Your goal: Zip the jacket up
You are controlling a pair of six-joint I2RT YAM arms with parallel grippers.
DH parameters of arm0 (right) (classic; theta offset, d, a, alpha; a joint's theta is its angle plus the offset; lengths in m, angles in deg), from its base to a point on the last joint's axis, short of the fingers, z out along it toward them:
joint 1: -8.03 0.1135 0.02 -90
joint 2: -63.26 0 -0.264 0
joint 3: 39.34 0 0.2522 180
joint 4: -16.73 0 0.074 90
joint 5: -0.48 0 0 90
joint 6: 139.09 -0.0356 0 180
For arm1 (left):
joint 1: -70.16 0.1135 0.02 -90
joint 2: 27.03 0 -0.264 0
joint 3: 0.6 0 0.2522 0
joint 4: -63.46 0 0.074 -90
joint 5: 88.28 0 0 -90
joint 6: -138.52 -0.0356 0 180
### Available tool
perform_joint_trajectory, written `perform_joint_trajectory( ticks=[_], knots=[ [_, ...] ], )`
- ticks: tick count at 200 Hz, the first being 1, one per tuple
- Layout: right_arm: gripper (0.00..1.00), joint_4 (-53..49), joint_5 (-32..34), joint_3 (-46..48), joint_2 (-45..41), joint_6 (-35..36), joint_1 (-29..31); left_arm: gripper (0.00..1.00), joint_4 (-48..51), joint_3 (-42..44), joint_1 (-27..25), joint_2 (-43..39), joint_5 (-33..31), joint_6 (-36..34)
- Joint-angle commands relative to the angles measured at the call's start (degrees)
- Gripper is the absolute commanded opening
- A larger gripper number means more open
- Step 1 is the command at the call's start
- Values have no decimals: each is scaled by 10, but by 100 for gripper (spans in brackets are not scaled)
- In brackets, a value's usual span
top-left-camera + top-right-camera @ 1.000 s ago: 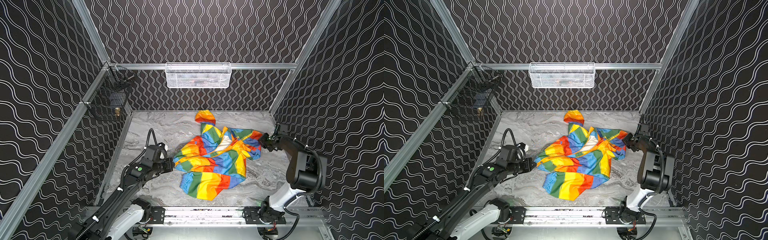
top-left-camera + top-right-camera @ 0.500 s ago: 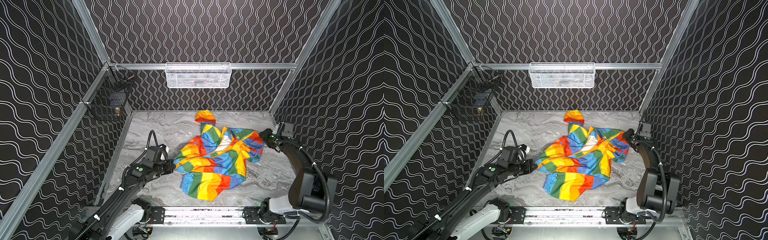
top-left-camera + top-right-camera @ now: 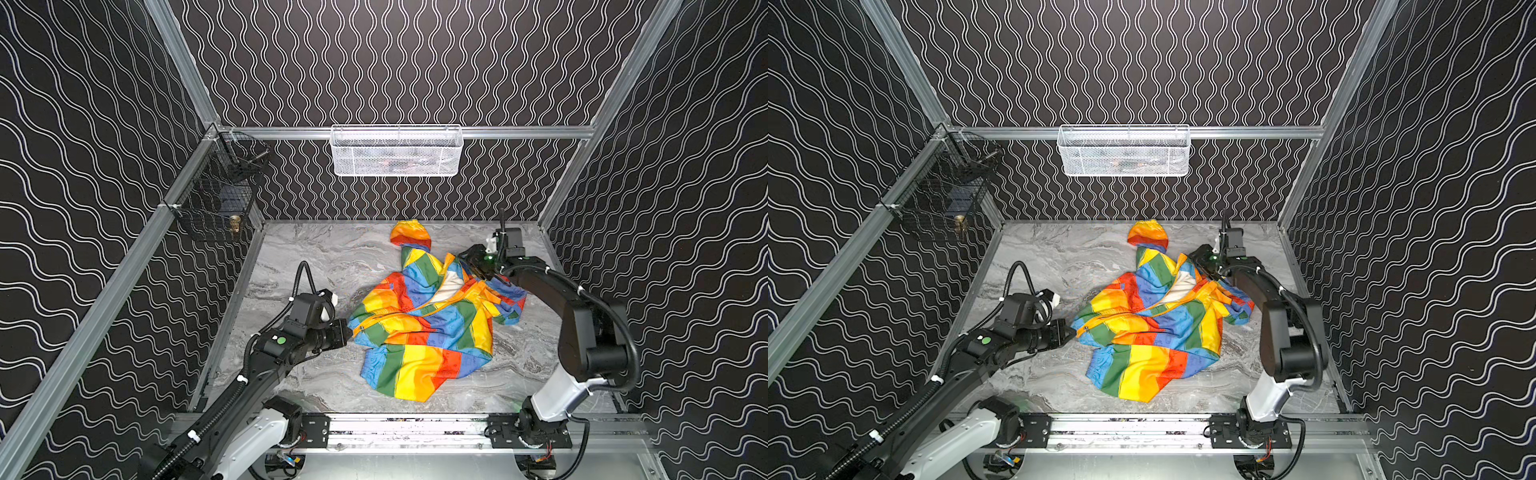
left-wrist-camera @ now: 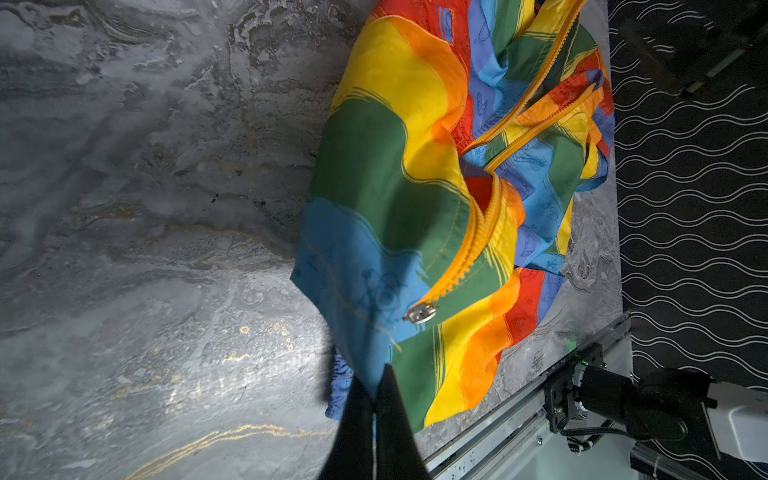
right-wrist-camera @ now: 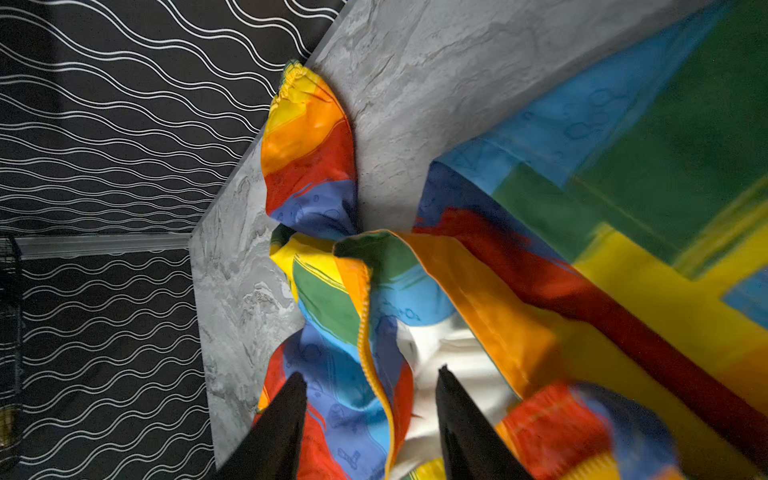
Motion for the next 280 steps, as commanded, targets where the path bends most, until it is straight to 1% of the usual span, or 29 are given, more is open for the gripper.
perform_joint_trajectory(
  ticks=[1, 28, 56, 65, 107, 116, 139, 154, 184, 202, 205, 214, 254, 280],
  knots=[
    [47, 42, -19, -19, 28, -31, 3, 0, -10, 2, 1, -2, 9, 6],
    [43, 51, -31, -42, 61, -41, 4, 0, -11, 6, 1, -3, 12, 9],
    [39, 58, -34, -52, 69, -47, 6, 0, -14, 7, 1, -2, 15, 11],
    [37, 58, -36, -56, 91, -47, 7, 0, -14, 6, 1, -1, 15, 10],
    [31, 60, -42, -70, 114, -48, 10, 0, -12, 4, 1, -1, 15, 10],
    [26, 60, -42, -71, 117, -47, 10, 0, -12, 4, 1, -3, 15, 10],
    [9, 64, -46, -70, 115, -47, 9, 0, -9, 2, 1, -3, 13, 9],
    [0, 67, -45, -71, 106, -42, 9, 0, -7, 2, 1, -4, 13, 8],
    [0, 48, -49, -89, 81, -14, -3, 0, 1, 0, 1, -9, 9, 5],
    [0, 40, -61, -89, 76, 1, -25, 0, 3, -2, 1, -10, 10, 3],
    [0, 39, -64, -88, 61, 3, -30, 0, 4, -2, 1, -12, 10, 3],
    [0, 39, -75, -84, 55, 7, -44, 0, 5, -2, 1, -12, 9, 2],
    [0, 33, -114, -59, 55, 34, -105, 0, 9, -8, 1, -7, 10, -3],
    [0, 30, -120, -49, 66, 53, -119, 0, 7, -11, 1, -1, 13, -5]
  ],
)
